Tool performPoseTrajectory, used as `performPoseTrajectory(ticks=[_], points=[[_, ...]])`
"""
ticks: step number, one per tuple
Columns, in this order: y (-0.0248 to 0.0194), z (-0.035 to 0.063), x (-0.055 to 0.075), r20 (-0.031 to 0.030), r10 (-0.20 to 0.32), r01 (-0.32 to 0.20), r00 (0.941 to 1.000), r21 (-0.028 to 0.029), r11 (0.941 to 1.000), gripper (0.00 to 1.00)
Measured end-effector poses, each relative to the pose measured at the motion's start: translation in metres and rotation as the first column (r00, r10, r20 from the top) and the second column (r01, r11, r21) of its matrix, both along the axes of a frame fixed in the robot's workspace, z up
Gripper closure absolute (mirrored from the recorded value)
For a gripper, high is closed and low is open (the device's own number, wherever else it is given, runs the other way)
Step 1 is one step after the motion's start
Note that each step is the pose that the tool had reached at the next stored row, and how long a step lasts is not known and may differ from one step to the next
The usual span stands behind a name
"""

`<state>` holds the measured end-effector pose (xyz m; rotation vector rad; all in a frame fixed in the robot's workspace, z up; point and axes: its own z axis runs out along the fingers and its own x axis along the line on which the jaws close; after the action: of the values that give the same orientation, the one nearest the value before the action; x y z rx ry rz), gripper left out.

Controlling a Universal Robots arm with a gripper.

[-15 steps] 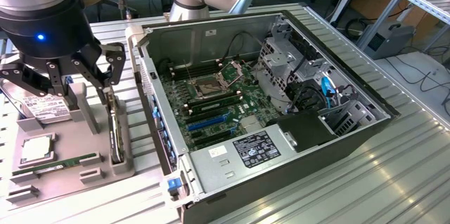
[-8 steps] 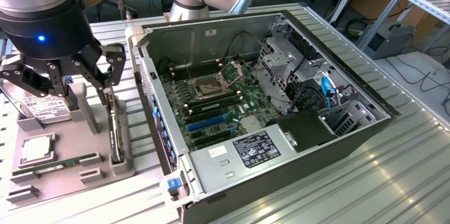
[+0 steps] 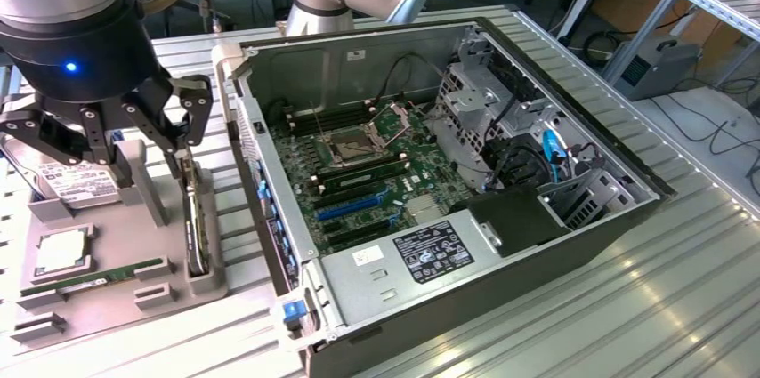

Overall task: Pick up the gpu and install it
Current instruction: 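Pick up the gpu and move the gpu toward the slot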

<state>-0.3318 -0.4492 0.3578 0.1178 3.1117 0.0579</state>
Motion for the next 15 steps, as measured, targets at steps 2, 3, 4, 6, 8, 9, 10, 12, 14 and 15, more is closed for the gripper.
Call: performPoseTrajectory(ticks=[2,3,4,6,8,9,10,12,14,15], points=[[0.0,-0.0004,0.0,0.0,0.0,0.0,1.0,0.0,1.0,0.52],[0.0,-0.0006,0.0,0.0,0.0,0.0,1.0,0.0,1.0,0.52],[0.0,-0.0009,0.0,0.0,0.0,0.0,1.0,0.0001,1.0,0.52],[0.0,-0.0012,0.0,0.0,0.0,0.0,1.0,0.0,1.0,0.52],[0.0,-0.0017,0.0,0.0,0.0,0.0,1.0,0.0,1.0,0.52],[0.0,-0.0021,0.0,0.0001,0.0,0.0,1.0,0.0001,1.0,0.52],[0.0,-0.0024,0.0,0.0001,0.0,0.0,1.0,0.0001,1.0,0.52],[0.0001,-0.003,0.0,0.0001,0.0,0.0,1.0,-0.0001,1.0,0.52],[0.0005,-0.0039,0.0,0.0001,0.0,0.0,1.0,0.0001,1.0,0.52],[0.0007,-0.0042,0.0,0.0002,0.0,0.0,1.0,0.0001,1.0,0.52]])
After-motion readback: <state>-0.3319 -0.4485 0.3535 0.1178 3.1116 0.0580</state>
